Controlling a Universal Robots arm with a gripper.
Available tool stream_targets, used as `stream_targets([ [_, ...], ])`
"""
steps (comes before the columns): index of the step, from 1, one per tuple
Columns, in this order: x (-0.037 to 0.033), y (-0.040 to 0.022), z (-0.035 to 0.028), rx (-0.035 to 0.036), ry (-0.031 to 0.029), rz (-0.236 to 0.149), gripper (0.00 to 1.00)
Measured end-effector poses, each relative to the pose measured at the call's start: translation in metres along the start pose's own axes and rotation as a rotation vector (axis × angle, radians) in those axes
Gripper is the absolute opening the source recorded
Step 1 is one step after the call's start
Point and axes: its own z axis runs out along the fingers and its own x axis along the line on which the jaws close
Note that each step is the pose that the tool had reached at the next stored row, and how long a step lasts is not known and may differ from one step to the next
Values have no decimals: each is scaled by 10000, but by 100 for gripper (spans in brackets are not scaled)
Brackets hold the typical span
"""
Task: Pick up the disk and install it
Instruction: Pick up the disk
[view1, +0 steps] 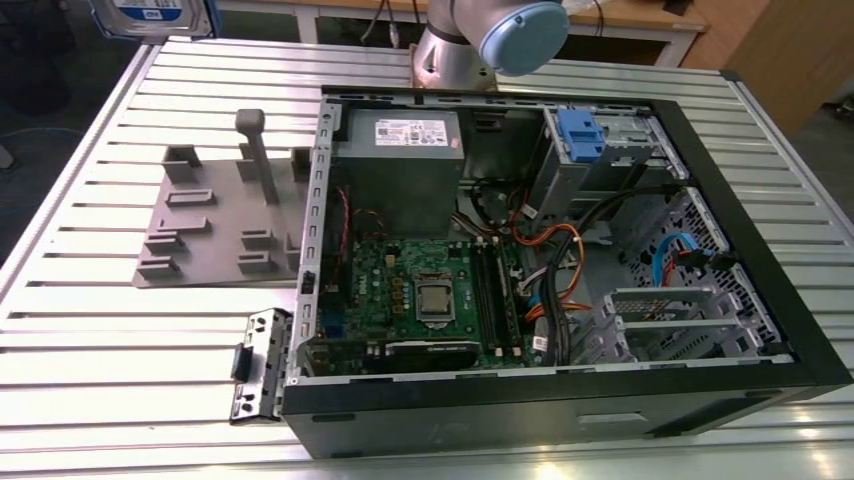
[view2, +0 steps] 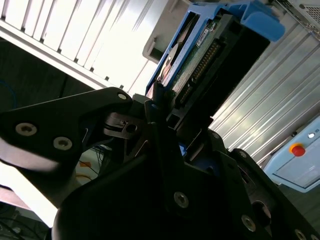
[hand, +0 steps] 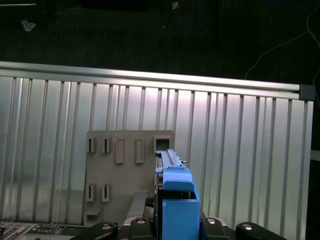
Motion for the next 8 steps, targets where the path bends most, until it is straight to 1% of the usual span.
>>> stream_targets([
  [8,0,0,-36,0,0,0,36],
])
